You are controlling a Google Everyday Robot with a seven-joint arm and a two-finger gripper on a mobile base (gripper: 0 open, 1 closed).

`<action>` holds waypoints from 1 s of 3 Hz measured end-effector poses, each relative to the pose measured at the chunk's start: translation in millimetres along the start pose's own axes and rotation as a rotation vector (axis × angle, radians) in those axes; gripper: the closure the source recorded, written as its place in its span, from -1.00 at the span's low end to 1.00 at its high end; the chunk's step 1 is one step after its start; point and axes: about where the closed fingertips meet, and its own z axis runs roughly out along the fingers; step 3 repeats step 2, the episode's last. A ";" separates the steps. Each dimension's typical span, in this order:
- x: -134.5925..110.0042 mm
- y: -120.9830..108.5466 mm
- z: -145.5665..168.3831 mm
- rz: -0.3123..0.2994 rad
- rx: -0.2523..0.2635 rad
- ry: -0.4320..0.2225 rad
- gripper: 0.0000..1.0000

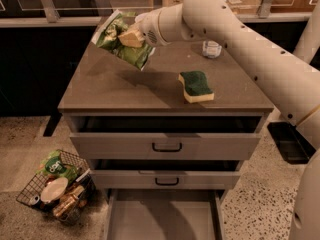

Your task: Pick green jalapeno chip bag from bottom drawer and place on counter

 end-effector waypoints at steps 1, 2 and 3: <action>0.1 1.6 2.1 0.000 -0.004 0.000 -0.69; 0.2 3.4 4.3 0.000 -0.008 0.001 -1.00; 0.2 3.4 4.3 0.000 -0.008 0.001 -1.00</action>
Offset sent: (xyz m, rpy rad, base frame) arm -0.0004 0.0022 -0.0011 -0.0001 0.0016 0.0033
